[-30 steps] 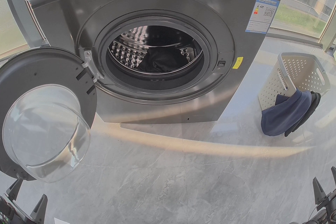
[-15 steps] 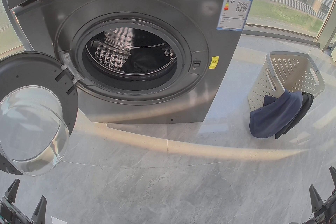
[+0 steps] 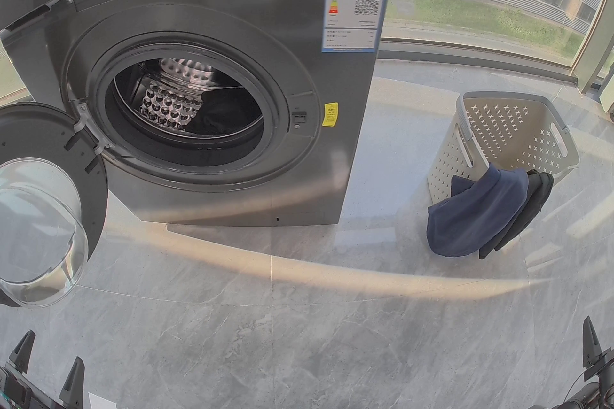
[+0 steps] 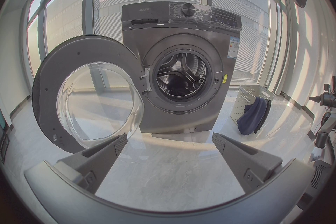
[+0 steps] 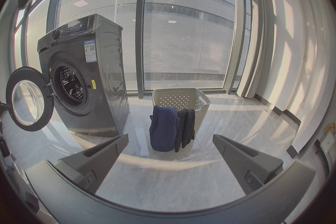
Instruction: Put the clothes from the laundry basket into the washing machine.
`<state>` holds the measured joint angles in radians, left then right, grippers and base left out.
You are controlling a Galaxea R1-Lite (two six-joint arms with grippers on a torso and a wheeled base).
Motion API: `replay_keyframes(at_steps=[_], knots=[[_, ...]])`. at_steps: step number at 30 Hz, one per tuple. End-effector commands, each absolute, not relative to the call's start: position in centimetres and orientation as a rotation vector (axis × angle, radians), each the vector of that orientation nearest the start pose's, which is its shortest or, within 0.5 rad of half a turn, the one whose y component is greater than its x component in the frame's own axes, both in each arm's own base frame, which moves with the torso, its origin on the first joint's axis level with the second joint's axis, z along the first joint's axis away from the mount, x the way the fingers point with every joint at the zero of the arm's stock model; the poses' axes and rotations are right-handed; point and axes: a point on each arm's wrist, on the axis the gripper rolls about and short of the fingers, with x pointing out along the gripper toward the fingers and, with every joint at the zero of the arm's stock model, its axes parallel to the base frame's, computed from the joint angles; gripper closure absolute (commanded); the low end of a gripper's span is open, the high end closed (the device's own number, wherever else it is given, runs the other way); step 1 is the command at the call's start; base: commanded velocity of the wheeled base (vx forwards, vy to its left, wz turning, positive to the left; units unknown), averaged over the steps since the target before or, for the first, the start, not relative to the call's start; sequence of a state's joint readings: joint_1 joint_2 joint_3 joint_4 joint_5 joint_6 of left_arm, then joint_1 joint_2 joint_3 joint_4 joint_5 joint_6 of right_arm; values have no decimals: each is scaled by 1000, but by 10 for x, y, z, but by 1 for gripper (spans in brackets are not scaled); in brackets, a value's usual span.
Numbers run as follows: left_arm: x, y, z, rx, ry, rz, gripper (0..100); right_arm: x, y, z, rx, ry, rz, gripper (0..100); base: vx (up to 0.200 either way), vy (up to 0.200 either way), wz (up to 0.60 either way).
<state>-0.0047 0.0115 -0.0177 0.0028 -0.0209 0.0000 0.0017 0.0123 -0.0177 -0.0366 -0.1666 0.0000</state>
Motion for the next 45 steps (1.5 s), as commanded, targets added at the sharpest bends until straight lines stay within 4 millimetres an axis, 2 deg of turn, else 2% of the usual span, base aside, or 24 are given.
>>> replay_keyframes(at_steps=[1,45], knots=[[-23,0,75,-3,11,-17,0,-23,-1,76,28,1,-64,0,0,-200,0],[-23,0,76,8,8,-20,0,-23,-1,76,5,-2,-31,0,0,-200,0]])
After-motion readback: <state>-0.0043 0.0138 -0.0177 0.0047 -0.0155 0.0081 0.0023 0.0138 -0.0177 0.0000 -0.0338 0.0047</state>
